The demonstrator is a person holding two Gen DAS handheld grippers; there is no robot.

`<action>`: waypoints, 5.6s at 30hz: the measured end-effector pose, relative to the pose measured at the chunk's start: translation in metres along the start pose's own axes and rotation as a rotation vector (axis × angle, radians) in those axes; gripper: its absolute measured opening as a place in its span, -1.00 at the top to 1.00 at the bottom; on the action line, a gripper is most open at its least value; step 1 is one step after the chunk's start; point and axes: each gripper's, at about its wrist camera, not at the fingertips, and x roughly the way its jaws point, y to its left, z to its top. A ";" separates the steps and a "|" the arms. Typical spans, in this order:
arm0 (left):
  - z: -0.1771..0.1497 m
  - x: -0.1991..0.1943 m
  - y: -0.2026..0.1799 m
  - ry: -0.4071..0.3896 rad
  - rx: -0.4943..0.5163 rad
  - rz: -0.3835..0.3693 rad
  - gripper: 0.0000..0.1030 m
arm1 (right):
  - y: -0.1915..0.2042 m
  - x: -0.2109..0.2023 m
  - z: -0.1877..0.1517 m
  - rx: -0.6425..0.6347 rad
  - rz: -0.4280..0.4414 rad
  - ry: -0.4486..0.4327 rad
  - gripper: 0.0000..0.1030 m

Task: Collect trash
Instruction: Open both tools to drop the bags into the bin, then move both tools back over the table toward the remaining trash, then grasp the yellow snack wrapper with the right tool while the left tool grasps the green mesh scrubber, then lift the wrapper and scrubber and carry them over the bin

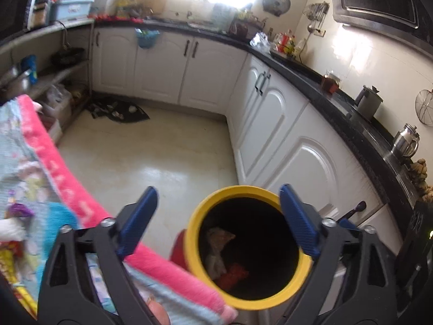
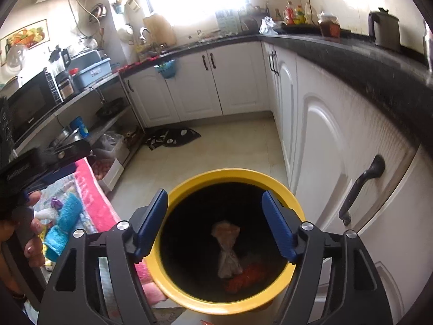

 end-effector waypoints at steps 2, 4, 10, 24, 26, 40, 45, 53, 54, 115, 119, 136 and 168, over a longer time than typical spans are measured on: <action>-0.002 -0.015 0.008 -0.019 -0.010 0.019 -0.78 | 0.009 -0.006 0.003 -0.011 0.011 -0.014 -0.48; -0.005 -0.031 0.018 -0.038 -0.028 0.038 -0.79 | 0.019 -0.013 0.005 -0.026 0.024 -0.029 -0.52; -0.018 -0.078 0.045 -0.086 -0.069 0.085 -0.79 | 0.052 -0.039 0.013 -0.088 0.076 -0.089 -0.64; -0.045 -0.175 0.093 -0.193 -0.109 0.227 -0.79 | 0.120 -0.074 0.009 -0.190 0.243 -0.132 -0.76; -0.049 -0.188 0.100 -0.212 -0.117 0.250 -0.79 | 0.129 -0.076 0.007 -0.195 0.276 -0.125 -0.77; -0.081 -0.266 0.152 -0.294 -0.193 0.389 -0.79 | 0.206 -0.099 -0.017 -0.305 0.439 -0.096 -0.78; -0.093 -0.283 0.170 -0.297 -0.225 0.427 -0.79 | 0.231 -0.105 -0.027 -0.347 0.482 -0.080 -0.78; -0.108 -0.296 0.192 -0.273 -0.231 0.473 -0.79 | 0.269 -0.109 -0.046 -0.413 0.538 -0.048 -0.78; -0.109 -0.296 0.196 -0.263 -0.227 0.482 -0.79 | 0.275 -0.109 -0.049 -0.425 0.545 -0.045 -0.78; -0.134 -0.166 0.315 0.215 0.172 0.197 -0.30 | 0.376 0.076 -0.120 -0.650 0.490 0.455 0.39; -0.140 -0.175 0.309 0.221 0.170 0.241 -0.22 | 0.376 0.076 -0.120 -0.631 0.503 0.453 0.40; -0.150 -0.237 0.276 0.098 0.001 0.291 -0.17 | 0.355 0.030 -0.119 -0.599 0.539 0.382 0.40; -0.109 -0.267 0.175 -0.054 -0.038 0.292 -0.17 | 0.276 -0.066 -0.061 -0.459 0.565 0.153 0.40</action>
